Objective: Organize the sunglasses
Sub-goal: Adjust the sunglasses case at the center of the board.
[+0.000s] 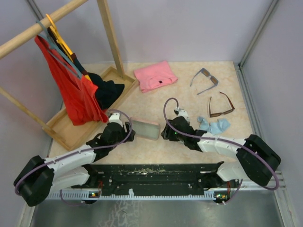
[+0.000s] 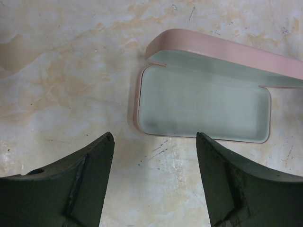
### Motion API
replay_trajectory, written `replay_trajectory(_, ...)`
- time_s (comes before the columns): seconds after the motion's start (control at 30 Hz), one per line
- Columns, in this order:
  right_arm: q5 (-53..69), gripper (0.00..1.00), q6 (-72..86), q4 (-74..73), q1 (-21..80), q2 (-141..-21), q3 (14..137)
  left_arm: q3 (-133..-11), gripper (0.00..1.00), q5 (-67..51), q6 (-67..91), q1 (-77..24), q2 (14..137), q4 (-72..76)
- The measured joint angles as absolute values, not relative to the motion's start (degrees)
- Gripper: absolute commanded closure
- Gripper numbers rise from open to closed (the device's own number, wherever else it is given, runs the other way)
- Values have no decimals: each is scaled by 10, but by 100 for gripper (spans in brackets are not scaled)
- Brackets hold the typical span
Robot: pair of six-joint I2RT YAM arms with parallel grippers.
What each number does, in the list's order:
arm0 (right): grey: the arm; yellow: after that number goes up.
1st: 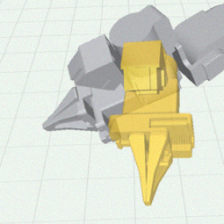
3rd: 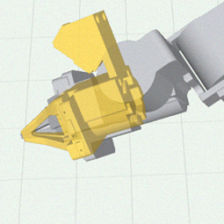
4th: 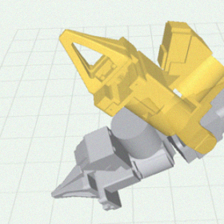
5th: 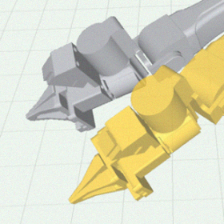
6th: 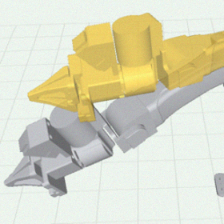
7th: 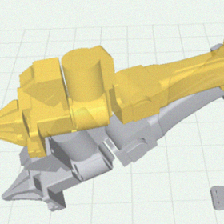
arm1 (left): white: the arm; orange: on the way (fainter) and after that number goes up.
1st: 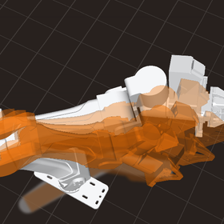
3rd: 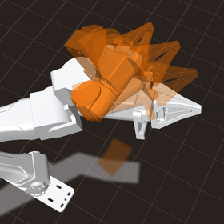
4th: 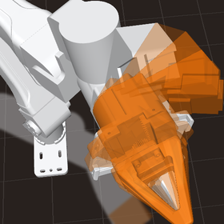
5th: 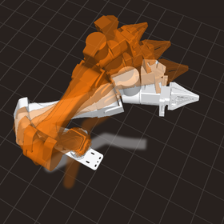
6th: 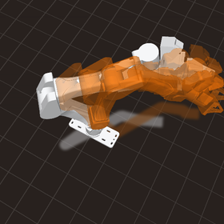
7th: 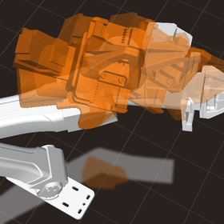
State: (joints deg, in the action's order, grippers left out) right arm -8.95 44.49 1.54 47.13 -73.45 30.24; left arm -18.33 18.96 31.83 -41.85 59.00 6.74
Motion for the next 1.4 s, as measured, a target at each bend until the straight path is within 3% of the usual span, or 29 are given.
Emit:
replay_trajectory(0.57,-93,56,542,94,471,-812,301,-189,24,142,272,-377,694,137)
replay_trajectory(1.0,-72,59,582,173,463,-883,319,-229,38,72,235,-358,761,166)
replay_trajectory(1.4,-57,59,579,181,415,-891,323,-266,41,8,215,-357,809,178)
